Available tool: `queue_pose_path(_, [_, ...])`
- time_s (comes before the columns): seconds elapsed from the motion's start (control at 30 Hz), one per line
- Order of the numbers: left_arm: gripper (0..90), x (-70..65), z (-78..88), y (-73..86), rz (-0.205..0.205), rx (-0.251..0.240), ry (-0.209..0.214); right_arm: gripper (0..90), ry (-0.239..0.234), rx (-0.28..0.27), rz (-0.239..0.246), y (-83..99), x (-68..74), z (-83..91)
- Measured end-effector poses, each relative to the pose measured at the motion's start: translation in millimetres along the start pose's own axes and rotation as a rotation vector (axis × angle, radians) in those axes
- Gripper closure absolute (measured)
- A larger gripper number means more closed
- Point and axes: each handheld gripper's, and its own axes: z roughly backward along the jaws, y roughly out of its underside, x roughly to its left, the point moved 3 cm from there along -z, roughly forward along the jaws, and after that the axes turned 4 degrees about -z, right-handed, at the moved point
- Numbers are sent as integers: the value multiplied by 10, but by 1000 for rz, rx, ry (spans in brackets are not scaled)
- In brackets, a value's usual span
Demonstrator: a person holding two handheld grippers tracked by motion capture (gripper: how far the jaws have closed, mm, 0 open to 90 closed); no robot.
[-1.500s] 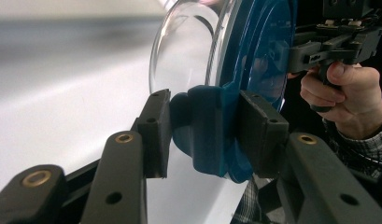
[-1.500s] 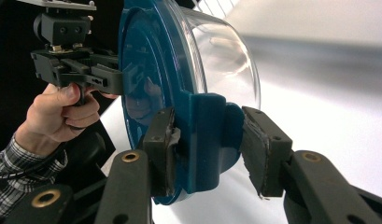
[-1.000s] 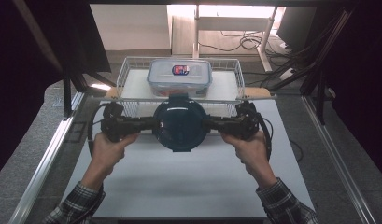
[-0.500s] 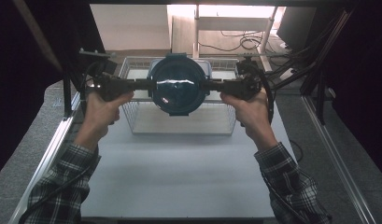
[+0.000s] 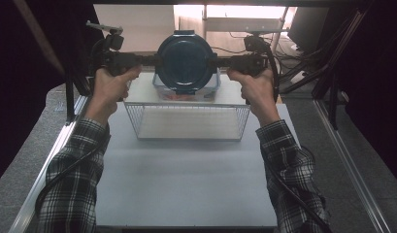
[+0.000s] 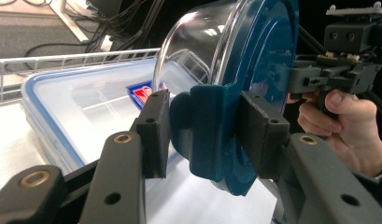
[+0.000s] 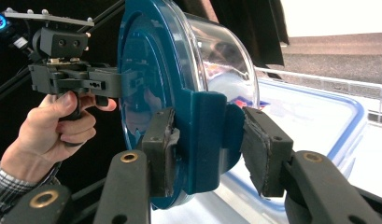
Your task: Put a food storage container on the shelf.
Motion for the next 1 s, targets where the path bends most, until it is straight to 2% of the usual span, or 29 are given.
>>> queue_pose_path(0.17, [562,89,-64,-35,27,-5,-6,556,0,-4,-31,-32,-128,-75])
queue_pose_path(0.27, [560,104,-77,-46,16,-6,-17,552,-3,-12,-39,-52,-151,-86])
queue_pose_path(0.33, [556,111,-89,-54,10,-11,-47,548,2,-23,-36,-66,-146,-94])
queue_pose_path(0.37, [614,96,-77,-56,-9,-25,-82,545,10,-32,-33,-71,-139,-99])
queue_pose_path(0.4, [651,86,-87,-56,-29,-12,-125,533,13,-44,-28,-76,-127,-105])
queue_pose_path(0.47, [703,65,-117,-38,-55,-7,-158,469,65,-43,-24,-84,-77,-139])
queue_pose_path(0.5, [730,65,-117,-38,-55,-7,-158,469,65,-43,-24,-84,-77,-139])
queue_pose_path(0.53, [735,67,-120,-30,-48,-13,-149,463,43,-50,-67,-96,-120,-132])
queue_pose_path(0.57, [735,73,-118,-25,-45,-23,-142,463,43,-50,-67,-96,-120,-132])
queue_pose_path(0.6, [744,80,-122,-19,-38,-30,-133,463,38,-53,-98,-95,-171,-133])
queue_pose_path(0.7, [724,77,-127,-23,-35,-34,-132,462,36,-53,-121,-89,-210,-139])
queue_pose_path(0.73, [676,78,-129,-28,-35,-35,-137,458,44,-48,-130,-88,-243,-162])
queue_pose_path(0.87, [625,90,-135,-38,-31,-45,-164,445,55,-41,-151,-93,-284,-218])
queue_pose_path(0.9, [605,93,-136,-38,-28,-49,-164,457,75,-39,-148,-94,-303,-246])
queue_pose_path(0.93, [582,94,-138,-42,-18,-60,-154,527,103,-47,-135,-95,-311,-254])
queue_pose_path(0.97, [584,88,-145,-43,-28,-50,-166,536,138,-60,-92,-106,-304,-256])
queue_pose_path(1.0, [578,83,-145,-46,-31,-47,-170,532,155,-55,-86,-116,-292,-268])
